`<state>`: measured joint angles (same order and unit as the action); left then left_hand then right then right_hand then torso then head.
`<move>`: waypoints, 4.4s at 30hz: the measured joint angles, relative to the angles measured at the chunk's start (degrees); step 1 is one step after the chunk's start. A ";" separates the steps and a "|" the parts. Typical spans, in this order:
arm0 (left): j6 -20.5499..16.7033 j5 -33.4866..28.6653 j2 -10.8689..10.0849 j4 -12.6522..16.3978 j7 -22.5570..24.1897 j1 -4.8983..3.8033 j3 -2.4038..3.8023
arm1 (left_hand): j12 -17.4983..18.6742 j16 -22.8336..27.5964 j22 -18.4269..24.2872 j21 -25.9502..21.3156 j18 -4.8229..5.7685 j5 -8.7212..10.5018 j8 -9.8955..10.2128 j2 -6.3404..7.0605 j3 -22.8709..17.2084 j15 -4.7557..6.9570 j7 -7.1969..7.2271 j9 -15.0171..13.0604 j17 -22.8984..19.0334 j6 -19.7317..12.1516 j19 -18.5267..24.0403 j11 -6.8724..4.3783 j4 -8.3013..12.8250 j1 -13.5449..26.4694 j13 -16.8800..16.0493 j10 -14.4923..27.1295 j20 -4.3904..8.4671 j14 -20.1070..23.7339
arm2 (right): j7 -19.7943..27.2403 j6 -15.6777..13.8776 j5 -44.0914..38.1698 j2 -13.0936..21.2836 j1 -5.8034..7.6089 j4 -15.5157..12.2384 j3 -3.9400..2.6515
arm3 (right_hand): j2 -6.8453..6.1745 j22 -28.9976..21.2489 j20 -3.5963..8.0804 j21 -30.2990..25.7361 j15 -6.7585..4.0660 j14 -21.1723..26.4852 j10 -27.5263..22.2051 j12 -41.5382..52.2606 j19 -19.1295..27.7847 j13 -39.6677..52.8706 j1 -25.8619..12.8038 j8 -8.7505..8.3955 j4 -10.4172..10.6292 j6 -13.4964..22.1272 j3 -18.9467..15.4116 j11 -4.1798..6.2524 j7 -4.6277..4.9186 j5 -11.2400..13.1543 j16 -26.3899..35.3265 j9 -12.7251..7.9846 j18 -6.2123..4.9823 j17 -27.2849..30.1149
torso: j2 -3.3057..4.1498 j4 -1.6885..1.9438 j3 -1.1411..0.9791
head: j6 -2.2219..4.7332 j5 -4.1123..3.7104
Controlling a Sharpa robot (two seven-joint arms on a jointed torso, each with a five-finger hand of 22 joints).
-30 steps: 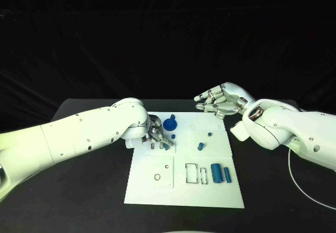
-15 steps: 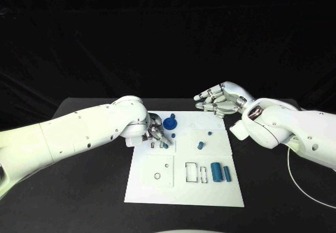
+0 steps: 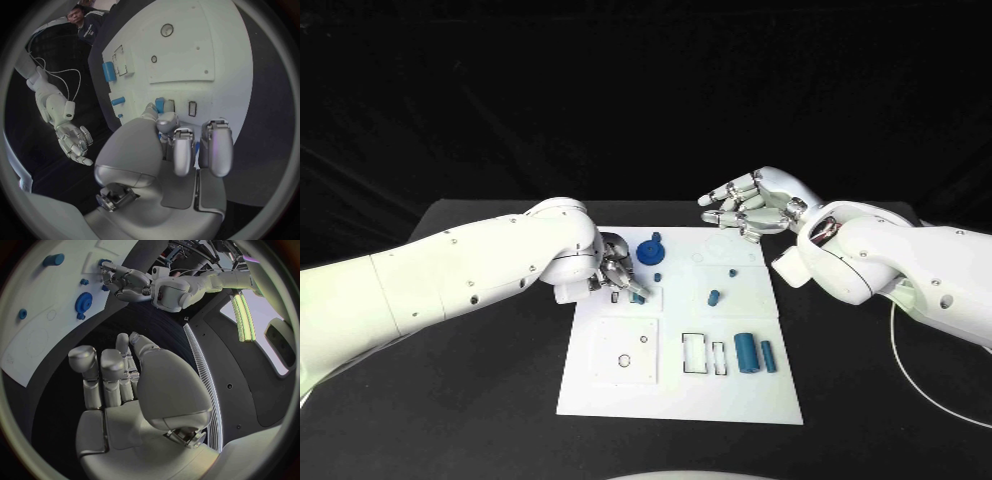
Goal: Assemble the parts on the task board
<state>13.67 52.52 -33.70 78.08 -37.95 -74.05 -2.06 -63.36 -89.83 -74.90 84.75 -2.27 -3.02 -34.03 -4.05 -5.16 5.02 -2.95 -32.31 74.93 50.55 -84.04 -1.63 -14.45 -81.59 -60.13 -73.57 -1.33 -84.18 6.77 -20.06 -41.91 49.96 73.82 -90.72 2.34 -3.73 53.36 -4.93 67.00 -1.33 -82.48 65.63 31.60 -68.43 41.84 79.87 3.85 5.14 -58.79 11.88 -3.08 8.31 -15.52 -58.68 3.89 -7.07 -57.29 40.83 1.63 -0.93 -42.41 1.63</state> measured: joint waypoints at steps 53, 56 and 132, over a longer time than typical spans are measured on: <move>-1.48 8.02 -2.42 2.83 0.98 1.73 0.40 | -0.53 0.00 -0.02 0.45 -0.01 0.11 -1.86 9.21 -21.28 -0.16 -0.19 -3.89 -0.03 0.23 0.00 0.19 2.46 9.26 0.21 -0.85 -0.01 0.15 | 0.35 3.43 4.70 -0.02 -0.29 0.72 0.02 | -0.22 -0.82 -0.01 -0.89 0.00 0.00 0.07 -0.21 0.41 -0.22 -0.23 0.00 0.17 0.17 0.16 -0.07 0.15 -0.23 0.65 0.00 0.01 0.02 | 0.02 0.01 0.02 | -0.59 0.34; -1.38 8.09 -2.25 2.66 0.99 1.72 0.41 | -0.53 0.00 -0.02 0.45 0.00 0.20 -1.86 9.28 -21.28 -0.16 -0.20 -4.09 -0.03 0.24 0.00 0.19 2.46 9.34 0.21 -0.85 -0.01 0.15 | 0.35 3.52 4.74 -0.03 -0.29 0.72 0.02 | -0.22 -0.82 -0.01 -0.89 0.00 -0.01 0.08 -0.21 0.40 -0.22 -0.23 0.00 0.17 0.17 0.16 -0.08 0.15 -0.23 0.65 0.00 0.01 0.02 | 0.02 0.03 0.02 | -0.55 0.35; -1.42 6.59 -4.53 2.36 0.16 -1.22 3.49 | 3.92 0.00 0.00 0.10 0.51 -0.26 -3.08 8.13 -1.67 0.61 0.69 -5.84 -0.02 1.75 0.00 -0.26 -1.42 24.44 7.98 1.29 0.82 0.21 | 0.32 1.39 2.56 -0.15 -0.27 0.88 0.02 | -0.45 -2.93 -0.29 -2.53 0.52 0.51 -0.78 -0.46 1.56 -0.64 -0.45 0.00 -0.16 0.66 0.47 -0.26 0.27 -0.44 2.64 0.03 0.02 1.60 | 0.07 -0.09 -0.02 | 0.60 -0.27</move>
<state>12.24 59.10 -38.22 80.45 -37.78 -75.27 1.43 -59.44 -89.83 -74.90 84.85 -1.75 -3.28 -37.11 4.08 -6.83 5.63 -2.26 -38.15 74.92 52.30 -84.04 -1.88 -15.87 -57.16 -52.15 -72.28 -0.51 -83.97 7.08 -18.67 -39.35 49.81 73.55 -89.84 2.36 -4.18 50.43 -5.22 64.46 -0.81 -81.97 64.85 31.14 -66.87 41.20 79.42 3.85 4.98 -58.13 12.35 -3.34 8.58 -15.96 -56.04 3.92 -7.05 -55.70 40.90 1.54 -0.94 -41.80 1.36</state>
